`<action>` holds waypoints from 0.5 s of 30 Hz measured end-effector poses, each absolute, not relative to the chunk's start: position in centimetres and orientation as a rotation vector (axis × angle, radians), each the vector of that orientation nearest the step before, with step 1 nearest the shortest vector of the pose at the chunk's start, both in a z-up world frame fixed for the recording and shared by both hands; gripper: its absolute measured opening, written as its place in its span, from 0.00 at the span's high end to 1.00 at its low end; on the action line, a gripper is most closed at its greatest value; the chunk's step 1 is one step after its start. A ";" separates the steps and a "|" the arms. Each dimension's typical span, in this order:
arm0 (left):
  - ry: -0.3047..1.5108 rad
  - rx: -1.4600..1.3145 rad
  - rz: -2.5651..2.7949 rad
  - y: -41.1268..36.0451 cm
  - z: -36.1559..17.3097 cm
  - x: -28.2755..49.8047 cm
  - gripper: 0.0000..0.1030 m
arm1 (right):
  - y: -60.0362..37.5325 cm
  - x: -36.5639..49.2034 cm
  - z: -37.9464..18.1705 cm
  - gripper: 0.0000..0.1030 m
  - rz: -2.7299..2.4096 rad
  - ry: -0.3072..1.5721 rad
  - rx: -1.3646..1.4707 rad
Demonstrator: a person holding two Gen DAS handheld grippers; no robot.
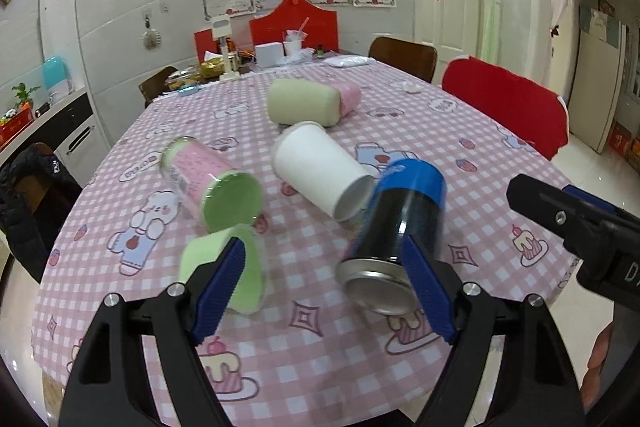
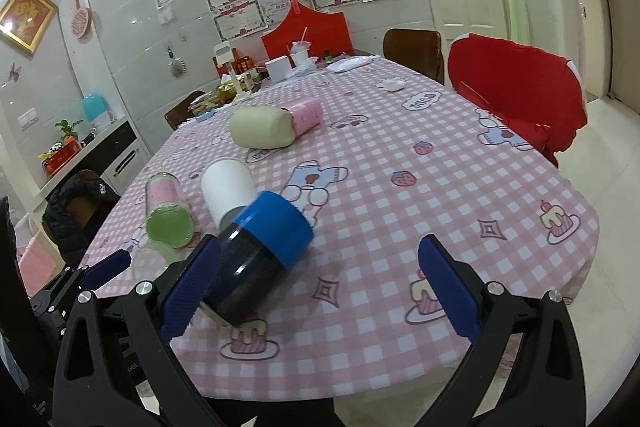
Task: Flip cup upside down
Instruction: 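Rotate the right tool to turn the cup's open rim upward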
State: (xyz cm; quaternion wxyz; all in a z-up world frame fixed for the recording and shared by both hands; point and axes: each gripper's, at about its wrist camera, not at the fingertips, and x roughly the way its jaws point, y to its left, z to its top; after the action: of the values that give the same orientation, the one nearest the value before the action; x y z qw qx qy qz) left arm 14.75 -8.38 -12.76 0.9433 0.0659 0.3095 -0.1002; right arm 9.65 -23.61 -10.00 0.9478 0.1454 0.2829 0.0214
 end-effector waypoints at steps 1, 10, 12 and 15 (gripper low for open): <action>0.627 0.128 -0.198 -8.0 -12.6 14.7 0.23 | -23.4 9.7 -9.9 0.08 0.045 0.575 0.297; 0.617 0.069 -0.154 -4.7 -12.2 15.5 0.23 | -21.9 11.4 -10.1 0.08 0.072 0.610 0.340; 0.619 0.058 -0.152 -4.1 -12.2 15.7 0.23 | -21.5 12.0 -10.5 0.08 0.076 0.629 0.359; 0.621 0.049 -0.149 -3.5 -12.3 16.1 0.23 | -21.3 13.0 -11.2 0.08 0.087 0.671 0.408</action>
State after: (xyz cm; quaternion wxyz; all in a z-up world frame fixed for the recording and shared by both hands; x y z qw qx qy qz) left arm 16.07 -3.55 -12.29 0.9492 0.0240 0.3051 -0.0735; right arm 13.02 -21.31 -11.18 0.9230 0.1989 0.3267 0.0424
